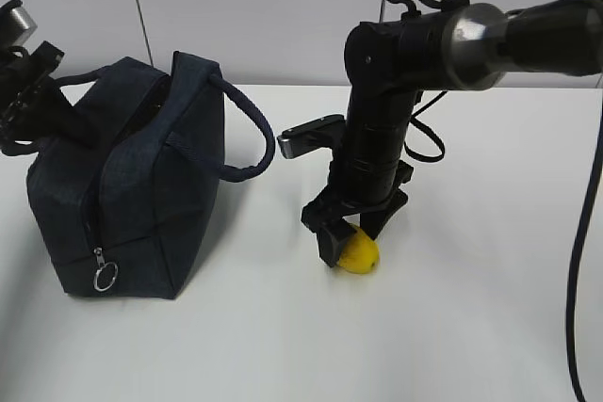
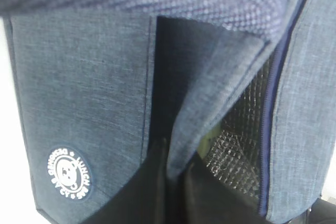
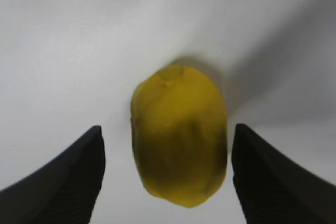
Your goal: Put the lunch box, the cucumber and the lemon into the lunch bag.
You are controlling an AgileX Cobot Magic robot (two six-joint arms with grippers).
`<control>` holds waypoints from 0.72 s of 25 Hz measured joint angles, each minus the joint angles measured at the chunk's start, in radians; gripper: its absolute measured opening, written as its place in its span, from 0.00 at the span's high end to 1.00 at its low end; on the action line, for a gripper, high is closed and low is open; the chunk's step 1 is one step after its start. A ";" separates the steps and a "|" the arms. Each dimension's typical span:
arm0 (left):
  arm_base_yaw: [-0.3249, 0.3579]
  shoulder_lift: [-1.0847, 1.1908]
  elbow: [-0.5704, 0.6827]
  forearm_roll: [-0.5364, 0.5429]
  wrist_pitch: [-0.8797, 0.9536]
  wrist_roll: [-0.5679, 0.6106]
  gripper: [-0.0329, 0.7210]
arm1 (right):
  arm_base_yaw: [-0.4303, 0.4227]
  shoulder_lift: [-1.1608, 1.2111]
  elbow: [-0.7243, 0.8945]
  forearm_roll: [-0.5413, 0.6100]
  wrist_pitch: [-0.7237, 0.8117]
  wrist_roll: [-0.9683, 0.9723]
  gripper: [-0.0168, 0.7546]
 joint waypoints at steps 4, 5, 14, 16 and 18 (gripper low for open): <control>0.000 0.000 0.000 0.000 0.000 0.000 0.97 | 0.000 0.018 0.000 0.000 0.000 -0.002 0.25; 0.000 0.000 0.000 0.000 0.000 0.000 0.97 | 0.000 0.019 0.000 0.000 0.000 -0.002 0.25; 0.000 0.000 0.000 0.000 0.000 0.000 0.97 | 0.000 0.021 0.000 0.002 0.000 -0.002 0.30; 0.000 0.000 0.000 0.000 0.000 0.000 0.97 | 0.000 0.021 0.000 0.000 0.000 -0.002 0.36; 0.000 0.000 0.000 0.000 0.000 0.000 0.97 | 0.000 0.021 0.000 0.000 0.004 -0.002 0.42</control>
